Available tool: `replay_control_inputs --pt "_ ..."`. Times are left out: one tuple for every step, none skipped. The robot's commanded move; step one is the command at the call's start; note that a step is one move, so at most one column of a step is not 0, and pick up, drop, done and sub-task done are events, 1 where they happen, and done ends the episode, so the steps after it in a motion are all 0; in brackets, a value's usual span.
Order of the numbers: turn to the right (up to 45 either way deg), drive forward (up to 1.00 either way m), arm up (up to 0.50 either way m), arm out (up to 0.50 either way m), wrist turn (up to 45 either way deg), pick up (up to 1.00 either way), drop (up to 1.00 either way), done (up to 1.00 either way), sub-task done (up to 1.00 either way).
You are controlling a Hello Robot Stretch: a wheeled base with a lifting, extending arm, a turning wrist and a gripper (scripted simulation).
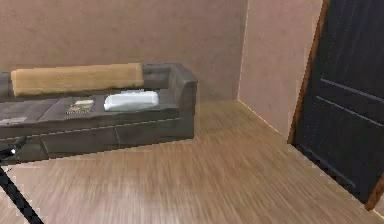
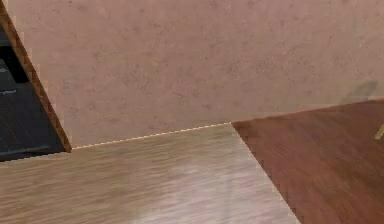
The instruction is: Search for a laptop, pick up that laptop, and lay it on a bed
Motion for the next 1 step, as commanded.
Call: replay_control_inputs --pt "0.0 0.55 0.00 0.00 0.0 0.00 0.00 0.00 0.00"
